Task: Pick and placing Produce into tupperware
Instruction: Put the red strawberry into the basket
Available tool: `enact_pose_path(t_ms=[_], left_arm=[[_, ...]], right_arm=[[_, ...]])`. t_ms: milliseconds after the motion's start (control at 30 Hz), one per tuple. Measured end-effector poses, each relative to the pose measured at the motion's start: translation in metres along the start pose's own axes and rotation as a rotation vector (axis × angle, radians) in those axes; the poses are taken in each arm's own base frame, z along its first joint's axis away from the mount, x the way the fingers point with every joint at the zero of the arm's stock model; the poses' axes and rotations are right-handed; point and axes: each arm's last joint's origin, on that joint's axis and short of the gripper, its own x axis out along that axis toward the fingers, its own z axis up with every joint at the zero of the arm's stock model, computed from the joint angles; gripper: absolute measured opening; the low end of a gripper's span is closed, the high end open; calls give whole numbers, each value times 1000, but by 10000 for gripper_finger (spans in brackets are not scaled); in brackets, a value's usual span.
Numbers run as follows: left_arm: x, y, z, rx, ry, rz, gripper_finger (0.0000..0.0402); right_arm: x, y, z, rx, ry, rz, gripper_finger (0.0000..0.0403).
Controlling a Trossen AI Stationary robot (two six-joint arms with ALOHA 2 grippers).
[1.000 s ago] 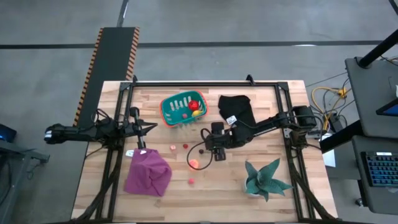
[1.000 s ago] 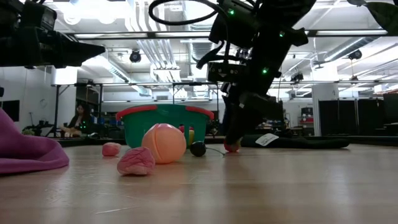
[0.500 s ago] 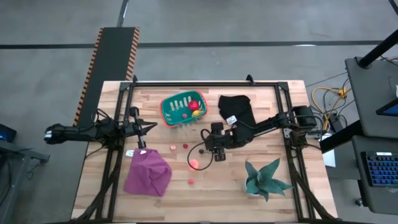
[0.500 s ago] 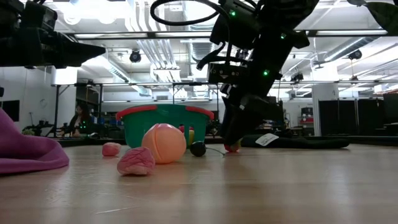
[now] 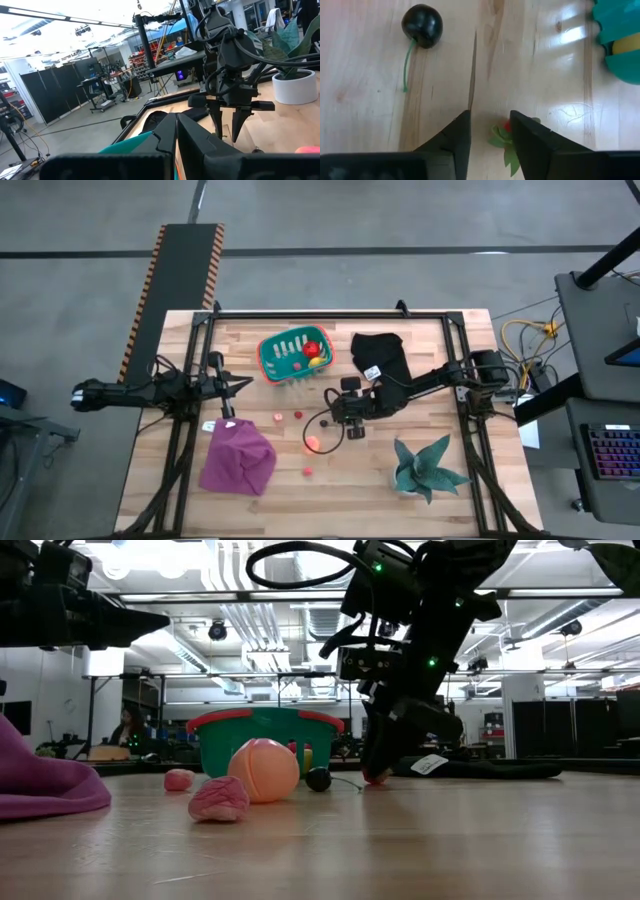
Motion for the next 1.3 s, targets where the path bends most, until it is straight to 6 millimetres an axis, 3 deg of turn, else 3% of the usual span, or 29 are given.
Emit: enact_pose_path(t_ms=[467,1000,1300], left_arm=[[0,0,0,0,0,0,2],[0,0,0,0,0,1,2],[0,0,0,0,0,2,2]], right_arm=[[0,-1,1,-23,0,-16,16],[-3,-3,1,11,-5,-54,9],[-24,-10,8,44,-72,-72,9]])
